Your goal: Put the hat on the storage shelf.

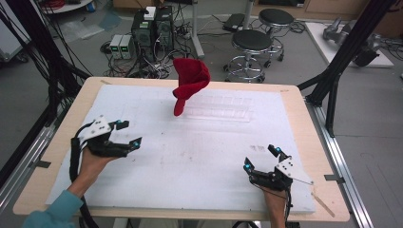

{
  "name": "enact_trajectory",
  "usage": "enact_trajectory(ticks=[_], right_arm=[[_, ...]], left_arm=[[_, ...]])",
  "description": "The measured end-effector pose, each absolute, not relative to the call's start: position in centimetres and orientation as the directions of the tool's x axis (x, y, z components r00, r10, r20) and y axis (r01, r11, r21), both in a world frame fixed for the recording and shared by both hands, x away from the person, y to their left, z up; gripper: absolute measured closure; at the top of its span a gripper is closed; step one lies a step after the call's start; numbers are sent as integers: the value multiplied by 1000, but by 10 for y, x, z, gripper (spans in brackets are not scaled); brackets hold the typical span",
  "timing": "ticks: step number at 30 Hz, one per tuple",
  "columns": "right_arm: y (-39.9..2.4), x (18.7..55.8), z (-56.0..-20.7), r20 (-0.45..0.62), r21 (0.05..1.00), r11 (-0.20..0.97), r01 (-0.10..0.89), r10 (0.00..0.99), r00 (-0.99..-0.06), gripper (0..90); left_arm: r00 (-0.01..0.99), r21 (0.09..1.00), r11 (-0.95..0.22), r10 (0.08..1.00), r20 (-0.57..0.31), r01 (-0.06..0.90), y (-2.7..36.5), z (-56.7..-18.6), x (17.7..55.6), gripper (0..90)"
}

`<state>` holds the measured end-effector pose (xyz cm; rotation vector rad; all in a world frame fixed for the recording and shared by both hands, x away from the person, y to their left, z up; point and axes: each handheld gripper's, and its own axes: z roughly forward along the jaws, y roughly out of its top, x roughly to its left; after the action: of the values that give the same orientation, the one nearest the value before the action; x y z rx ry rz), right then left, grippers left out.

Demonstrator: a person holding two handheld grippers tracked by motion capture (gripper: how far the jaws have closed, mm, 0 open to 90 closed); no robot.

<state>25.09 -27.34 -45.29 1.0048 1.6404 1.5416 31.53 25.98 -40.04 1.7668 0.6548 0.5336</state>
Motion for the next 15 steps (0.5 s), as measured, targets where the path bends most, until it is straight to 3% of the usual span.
enact_trajectory(ticks=[7, 15], right_arm=[[-273, 251, -453, 38, 996, 5, 88, 879, -475, 6], [-273, 251, -453, 36, 996, 9, 92, 877, -479, 6]], left_arm=[[724, 982, -156, 689, 33, 104, 292, -421, 285, 169], [700, 988, -113, 714, 6, 107, 301, -436, 276, 171]])
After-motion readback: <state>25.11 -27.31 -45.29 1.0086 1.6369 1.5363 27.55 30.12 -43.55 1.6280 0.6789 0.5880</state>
